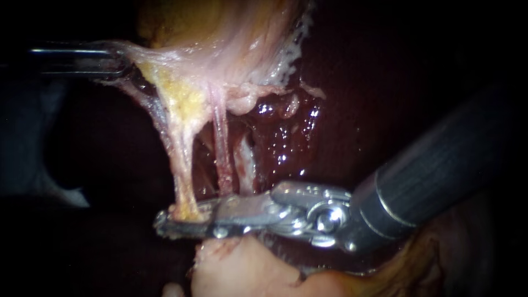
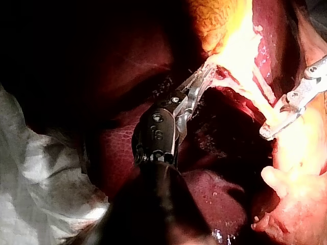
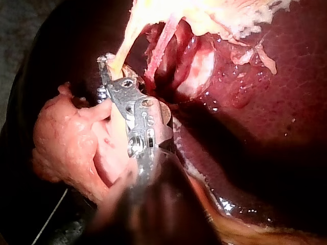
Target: Going back second clip left tube
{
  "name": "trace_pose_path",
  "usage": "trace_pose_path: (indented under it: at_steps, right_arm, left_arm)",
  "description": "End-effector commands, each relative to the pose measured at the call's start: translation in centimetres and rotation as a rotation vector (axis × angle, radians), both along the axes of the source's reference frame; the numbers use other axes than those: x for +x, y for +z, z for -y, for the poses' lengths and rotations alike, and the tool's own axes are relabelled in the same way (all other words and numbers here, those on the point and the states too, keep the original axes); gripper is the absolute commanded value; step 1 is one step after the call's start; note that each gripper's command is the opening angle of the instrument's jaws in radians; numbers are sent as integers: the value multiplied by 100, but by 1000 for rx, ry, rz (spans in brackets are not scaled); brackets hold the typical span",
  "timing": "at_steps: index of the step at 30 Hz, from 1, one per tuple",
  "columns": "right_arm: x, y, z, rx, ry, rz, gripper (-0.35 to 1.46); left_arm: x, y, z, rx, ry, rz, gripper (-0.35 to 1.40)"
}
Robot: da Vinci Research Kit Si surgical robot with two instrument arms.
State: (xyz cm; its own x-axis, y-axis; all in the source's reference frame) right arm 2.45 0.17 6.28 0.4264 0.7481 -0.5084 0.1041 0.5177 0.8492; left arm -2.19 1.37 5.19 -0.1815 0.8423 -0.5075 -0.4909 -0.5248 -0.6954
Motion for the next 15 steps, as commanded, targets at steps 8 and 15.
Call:
trace_pose_path:
  at_steps: [8,15]
  right_arm:
    - [5,-2,-2,-59,11,-26,28]
    - [16,1,-4,-82,90,-48,48]
  left_arm:
    - [0,0,0,-1,-1,0,-35]
    - [-1,-1,0,-1,-1,0,-35]
